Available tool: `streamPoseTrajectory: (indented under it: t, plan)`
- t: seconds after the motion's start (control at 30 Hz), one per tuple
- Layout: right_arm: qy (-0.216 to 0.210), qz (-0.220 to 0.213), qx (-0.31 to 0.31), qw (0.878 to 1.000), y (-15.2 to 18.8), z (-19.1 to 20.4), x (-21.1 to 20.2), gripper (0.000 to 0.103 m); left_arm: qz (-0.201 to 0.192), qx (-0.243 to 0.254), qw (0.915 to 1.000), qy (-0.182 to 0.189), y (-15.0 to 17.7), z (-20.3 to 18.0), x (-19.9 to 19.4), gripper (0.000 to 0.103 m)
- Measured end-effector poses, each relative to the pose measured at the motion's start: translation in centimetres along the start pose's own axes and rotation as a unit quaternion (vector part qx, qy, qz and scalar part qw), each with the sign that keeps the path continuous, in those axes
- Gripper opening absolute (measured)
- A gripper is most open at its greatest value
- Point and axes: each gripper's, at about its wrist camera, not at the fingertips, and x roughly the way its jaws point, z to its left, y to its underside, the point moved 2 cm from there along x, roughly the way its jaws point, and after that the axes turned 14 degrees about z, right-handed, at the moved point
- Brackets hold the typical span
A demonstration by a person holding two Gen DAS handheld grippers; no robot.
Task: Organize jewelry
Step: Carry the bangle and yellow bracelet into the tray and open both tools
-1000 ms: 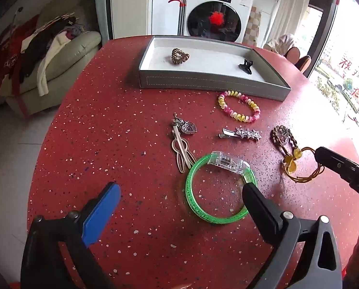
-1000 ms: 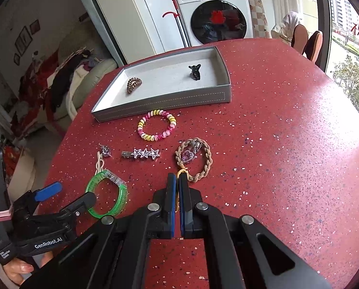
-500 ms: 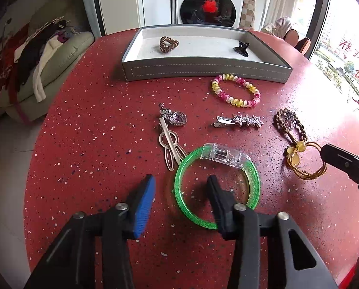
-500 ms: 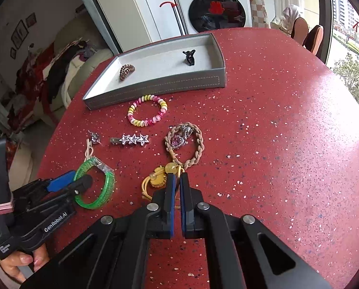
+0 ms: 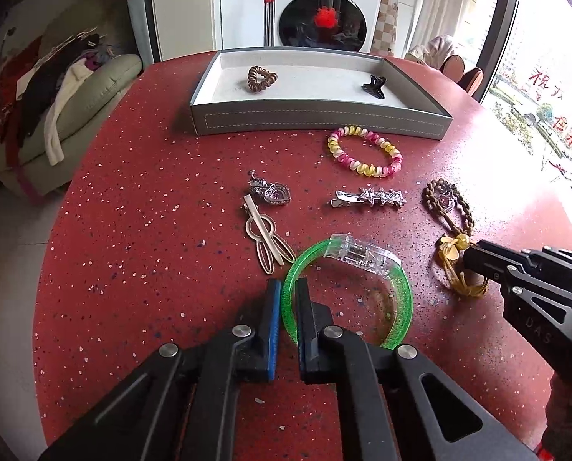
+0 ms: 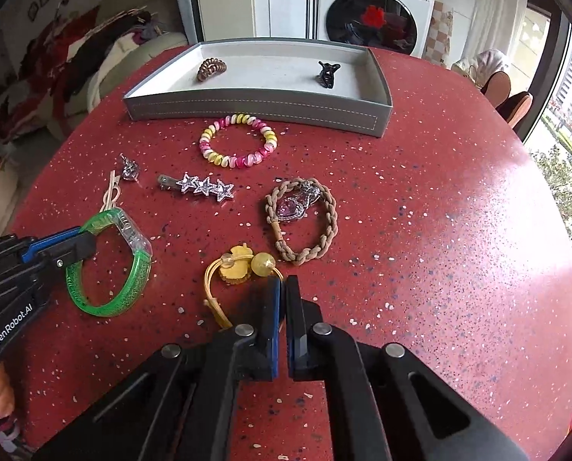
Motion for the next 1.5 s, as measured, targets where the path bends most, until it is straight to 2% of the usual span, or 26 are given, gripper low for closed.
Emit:
streamPoseTrajectory:
  t: [0.23, 0.47, 0.7, 0.93, 1.13, 1.27, 1.5]
  plan:
    - [-0.030, -0.037, 0.021, 0.999, -0.8, -1.0, -2.9, 0.003, -0.019, 0.002, 0.9997, 0.016, -0.3, 0.2, -1.8, 0.026]
    - [-0.045, -0.070, 0.014, 0.996, -4.3, -1.3, -6.0, 0.003, -0.041, 0.007, 0.9987, 0.028, -2.3, 0.8, -3.9, 0.026]
    - [-0.058, -0.093, 0.007, 0.994, -10.2, -1.6, -7.6, 0.003, -0.069, 0.009, 0.9973, 0.025, -7.2, 1.9, -5.6, 0.026]
    - [-0.090, -0.086, 0.025, 0.992, -16.0, -2.4, -5.9, 0.003, -0.082, 0.012, 0.9964, 0.013, -14.2, 3.0, -5.6, 0.026]
    - [-0.105, -0.058, 0.050, 0.992, -19.4, -3.6, -2.3, 0.003, -0.064, 0.019, 0.9977, 0.010, -19.0, 3.1, -2.5, 0.026]
    - [-0.109, -0.032, 0.067, 0.991, -20.2, -4.5, 0.6, 0.003, -0.034, 0.025, 0.9990, 0.014, -21.3, 2.9, 0.7, 0.026]
    - [-0.105, 0.007, 0.080, 0.991, -20.4, -5.5, 4.9, 0.003, 0.023, 0.047, 0.9986, 0.013, -21.3, 2.0, 5.7, 0.026]
